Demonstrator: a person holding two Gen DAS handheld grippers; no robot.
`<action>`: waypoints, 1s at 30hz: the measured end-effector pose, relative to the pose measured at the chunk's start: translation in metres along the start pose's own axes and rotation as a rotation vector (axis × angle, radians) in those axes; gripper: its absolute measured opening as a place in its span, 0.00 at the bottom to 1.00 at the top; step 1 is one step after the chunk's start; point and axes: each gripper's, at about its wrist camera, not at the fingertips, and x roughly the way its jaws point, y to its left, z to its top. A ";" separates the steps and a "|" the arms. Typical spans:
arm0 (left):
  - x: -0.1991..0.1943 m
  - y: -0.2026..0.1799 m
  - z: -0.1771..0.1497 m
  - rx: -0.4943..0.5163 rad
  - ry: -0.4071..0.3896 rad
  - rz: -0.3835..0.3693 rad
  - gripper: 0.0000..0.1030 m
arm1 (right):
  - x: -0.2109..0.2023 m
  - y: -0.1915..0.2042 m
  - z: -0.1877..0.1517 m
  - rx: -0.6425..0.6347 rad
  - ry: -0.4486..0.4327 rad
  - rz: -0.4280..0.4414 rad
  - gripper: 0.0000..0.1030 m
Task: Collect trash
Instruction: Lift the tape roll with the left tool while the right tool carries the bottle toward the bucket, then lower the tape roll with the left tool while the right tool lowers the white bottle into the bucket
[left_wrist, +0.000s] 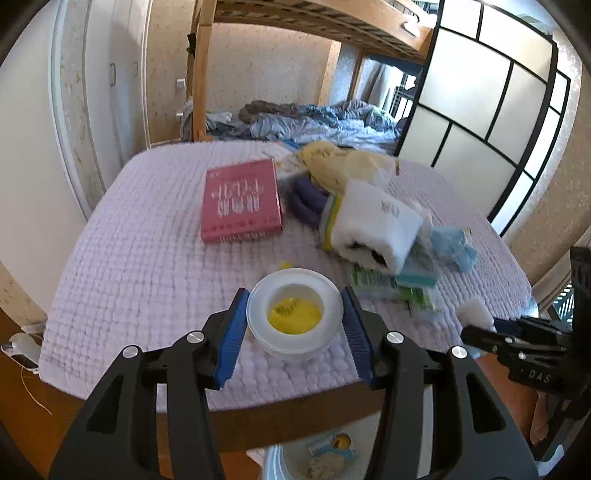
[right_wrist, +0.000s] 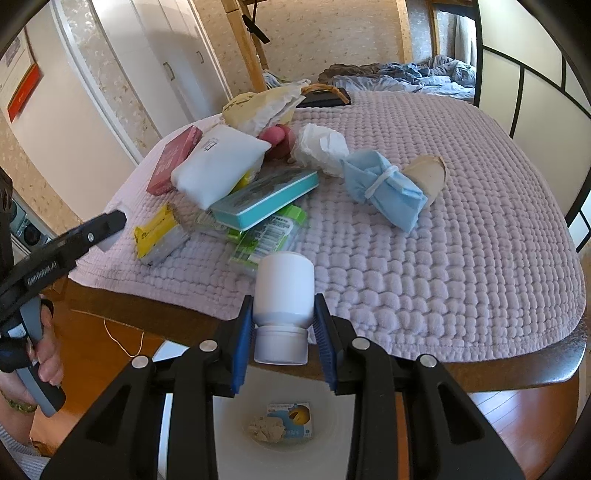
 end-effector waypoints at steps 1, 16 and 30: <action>-0.001 -0.003 -0.003 0.007 0.009 0.002 0.50 | -0.001 0.000 -0.002 0.000 0.004 -0.002 0.31; -0.011 -0.023 -0.033 0.030 0.074 0.007 0.50 | -0.027 -0.002 -0.029 0.000 0.019 0.006 0.31; -0.025 -0.026 -0.058 0.021 0.109 0.014 0.50 | -0.044 0.014 -0.060 -0.030 0.027 0.018 0.31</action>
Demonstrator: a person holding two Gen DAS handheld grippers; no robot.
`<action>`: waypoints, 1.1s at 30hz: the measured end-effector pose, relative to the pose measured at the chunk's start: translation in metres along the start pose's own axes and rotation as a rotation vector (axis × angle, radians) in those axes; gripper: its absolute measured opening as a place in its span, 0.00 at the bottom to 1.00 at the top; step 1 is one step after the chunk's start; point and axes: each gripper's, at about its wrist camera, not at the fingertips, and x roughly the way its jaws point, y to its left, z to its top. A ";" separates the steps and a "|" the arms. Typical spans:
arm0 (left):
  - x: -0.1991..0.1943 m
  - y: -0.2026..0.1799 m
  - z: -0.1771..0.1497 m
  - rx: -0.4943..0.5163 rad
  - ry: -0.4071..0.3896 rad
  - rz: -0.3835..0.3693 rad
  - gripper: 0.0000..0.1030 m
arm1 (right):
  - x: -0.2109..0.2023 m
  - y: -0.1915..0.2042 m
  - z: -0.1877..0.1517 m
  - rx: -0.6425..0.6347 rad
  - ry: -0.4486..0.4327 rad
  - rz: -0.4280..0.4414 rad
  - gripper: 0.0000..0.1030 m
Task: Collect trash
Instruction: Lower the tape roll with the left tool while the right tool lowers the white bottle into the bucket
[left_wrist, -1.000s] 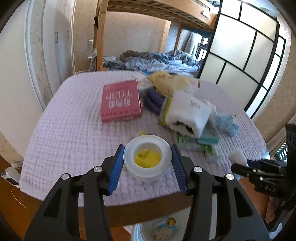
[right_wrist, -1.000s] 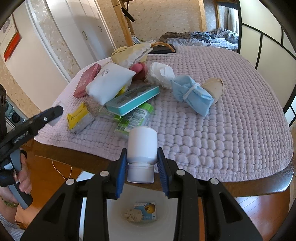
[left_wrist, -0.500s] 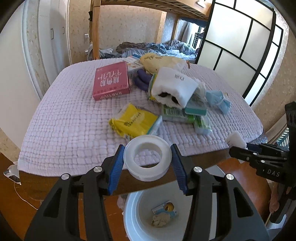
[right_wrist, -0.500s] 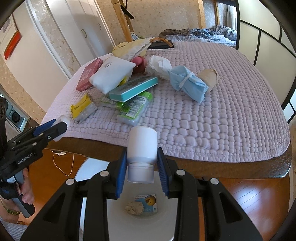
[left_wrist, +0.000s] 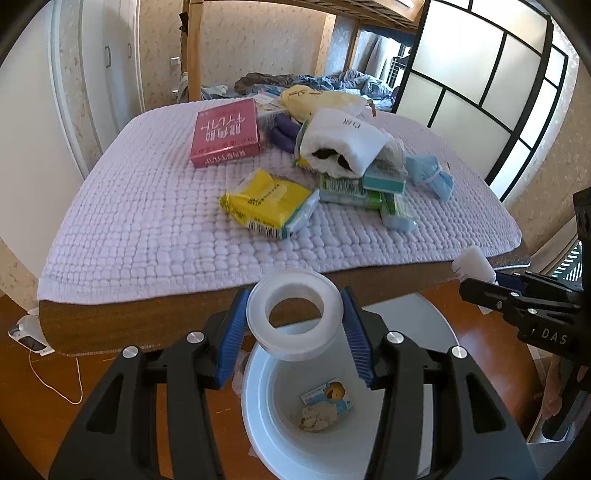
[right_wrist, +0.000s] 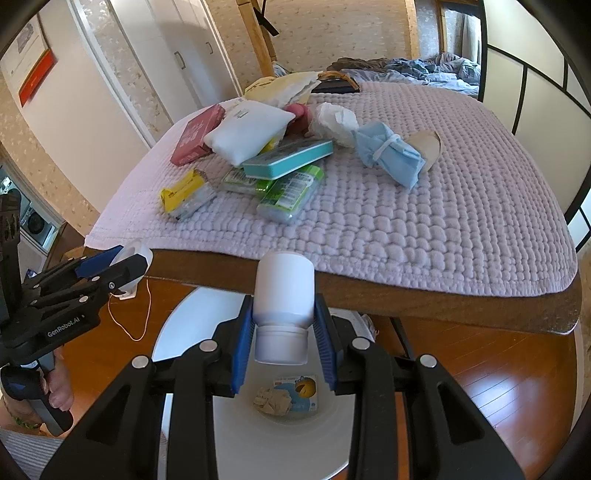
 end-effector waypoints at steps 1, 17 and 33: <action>-0.001 -0.001 -0.001 0.001 0.002 0.000 0.50 | -0.001 0.001 -0.002 0.000 0.001 0.000 0.31; -0.008 -0.011 -0.027 0.021 0.042 -0.009 0.50 | -0.009 0.006 -0.027 -0.002 0.027 0.004 0.31; 0.002 -0.015 -0.045 0.040 0.103 -0.009 0.50 | 0.001 0.011 -0.042 -0.007 0.074 0.007 0.31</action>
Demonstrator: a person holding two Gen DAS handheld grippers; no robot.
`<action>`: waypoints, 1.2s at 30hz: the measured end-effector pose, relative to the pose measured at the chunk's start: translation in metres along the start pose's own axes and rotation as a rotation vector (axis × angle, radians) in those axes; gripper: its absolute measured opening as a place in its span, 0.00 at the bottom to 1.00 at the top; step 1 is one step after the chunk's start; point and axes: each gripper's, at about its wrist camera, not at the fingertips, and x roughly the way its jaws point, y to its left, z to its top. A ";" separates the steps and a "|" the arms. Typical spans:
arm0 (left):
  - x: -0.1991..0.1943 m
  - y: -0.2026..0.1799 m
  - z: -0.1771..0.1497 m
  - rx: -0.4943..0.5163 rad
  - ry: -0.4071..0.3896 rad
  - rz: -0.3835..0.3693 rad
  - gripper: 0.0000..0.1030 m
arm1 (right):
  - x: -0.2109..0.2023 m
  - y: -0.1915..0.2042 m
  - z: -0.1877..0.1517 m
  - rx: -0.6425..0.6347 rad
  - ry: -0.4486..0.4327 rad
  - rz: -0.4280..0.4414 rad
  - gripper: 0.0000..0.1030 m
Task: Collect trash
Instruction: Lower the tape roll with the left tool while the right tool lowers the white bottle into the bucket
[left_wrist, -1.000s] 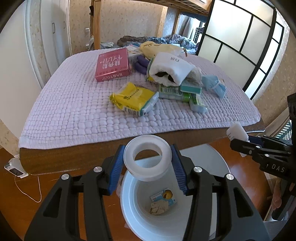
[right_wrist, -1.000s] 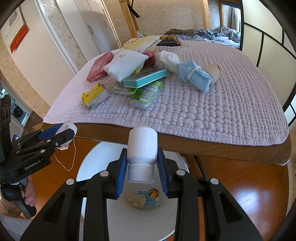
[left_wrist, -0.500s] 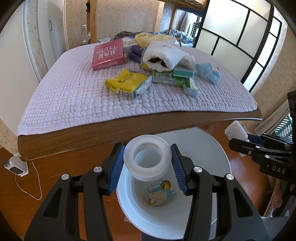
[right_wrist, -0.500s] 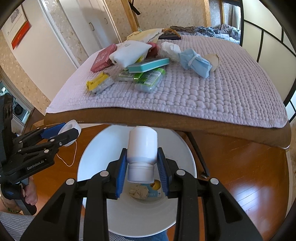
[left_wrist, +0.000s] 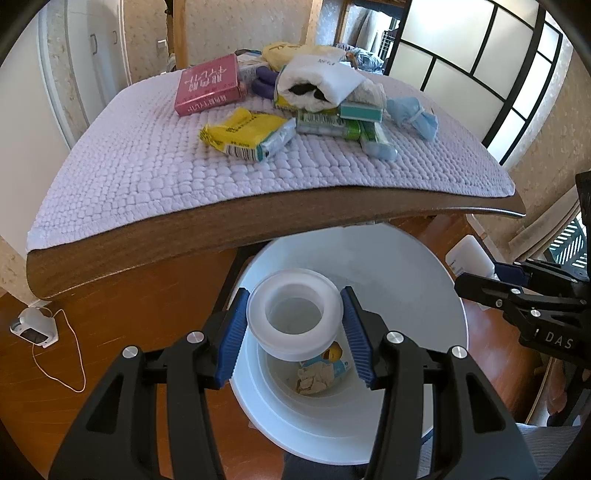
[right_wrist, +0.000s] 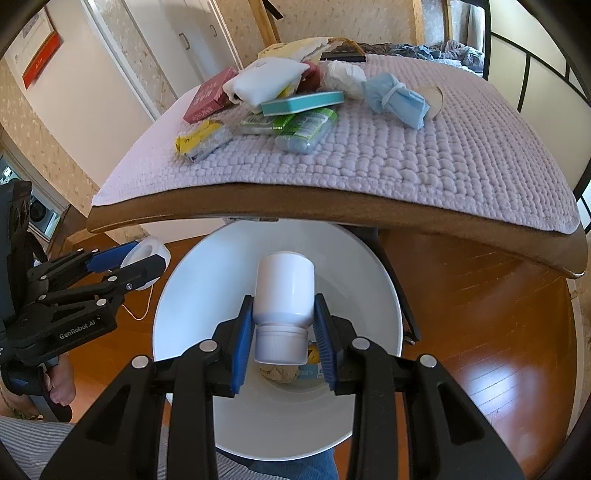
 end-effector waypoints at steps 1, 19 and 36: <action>0.001 0.000 0.000 0.000 0.003 0.000 0.50 | 0.001 0.000 -0.001 0.000 0.004 -0.001 0.31; 0.019 0.003 -0.011 0.000 0.075 0.003 0.50 | 0.025 0.002 -0.004 0.003 0.060 0.005 0.31; 0.038 -0.001 -0.017 0.008 0.120 0.003 0.50 | 0.037 -0.003 -0.008 0.008 0.102 -0.002 0.31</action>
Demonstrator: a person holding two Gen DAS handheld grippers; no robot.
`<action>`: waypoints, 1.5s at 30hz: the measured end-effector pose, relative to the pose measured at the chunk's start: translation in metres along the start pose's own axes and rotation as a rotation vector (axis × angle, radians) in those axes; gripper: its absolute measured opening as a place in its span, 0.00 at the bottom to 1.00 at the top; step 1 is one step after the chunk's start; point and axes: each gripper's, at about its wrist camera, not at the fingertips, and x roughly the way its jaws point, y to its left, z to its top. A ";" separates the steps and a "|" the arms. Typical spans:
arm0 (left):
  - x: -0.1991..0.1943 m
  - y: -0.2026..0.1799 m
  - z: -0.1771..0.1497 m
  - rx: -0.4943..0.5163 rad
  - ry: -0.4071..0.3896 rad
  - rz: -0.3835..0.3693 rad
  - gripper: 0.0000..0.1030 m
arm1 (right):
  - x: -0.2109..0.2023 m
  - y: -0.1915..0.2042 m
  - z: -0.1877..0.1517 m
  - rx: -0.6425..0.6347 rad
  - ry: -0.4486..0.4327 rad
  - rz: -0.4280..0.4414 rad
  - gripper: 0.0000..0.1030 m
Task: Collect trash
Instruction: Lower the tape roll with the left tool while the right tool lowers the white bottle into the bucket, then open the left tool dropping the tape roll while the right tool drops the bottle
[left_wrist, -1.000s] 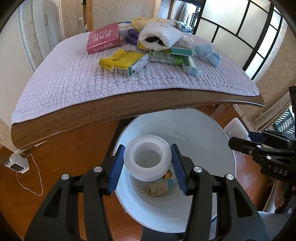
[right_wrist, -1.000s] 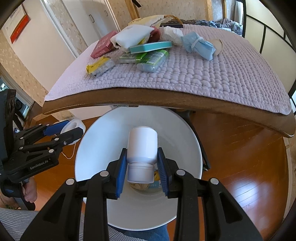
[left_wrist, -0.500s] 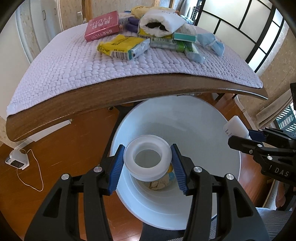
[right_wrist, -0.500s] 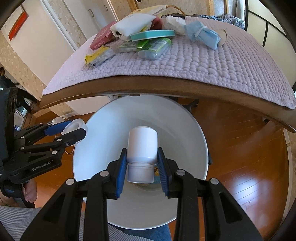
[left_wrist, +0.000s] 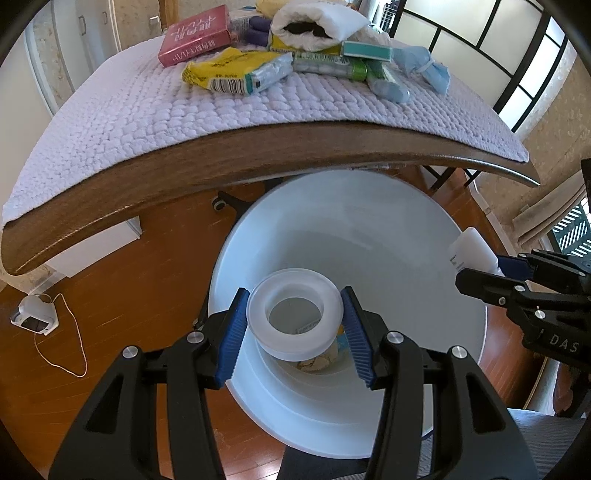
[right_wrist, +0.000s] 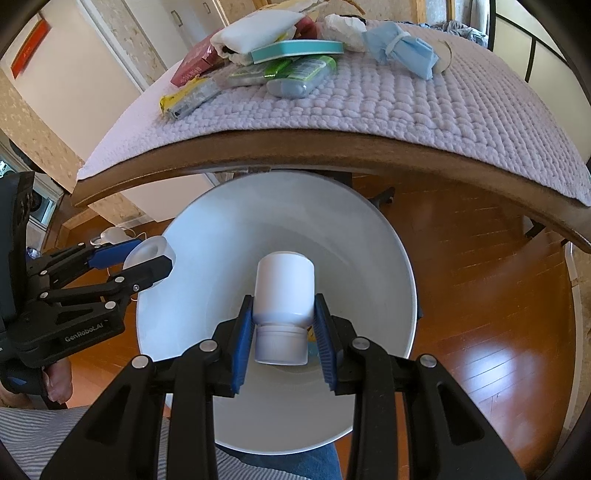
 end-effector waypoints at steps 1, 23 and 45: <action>0.001 0.000 0.000 0.000 0.003 0.000 0.50 | 0.000 -0.001 -0.001 -0.001 0.002 0.000 0.31; 0.033 -0.013 -0.001 0.011 0.049 0.005 0.50 | 0.008 -0.010 -0.003 0.013 0.034 0.003 0.31; 0.018 0.000 0.007 -0.022 0.025 -0.009 0.64 | -0.007 -0.010 0.011 0.028 -0.043 -0.041 0.67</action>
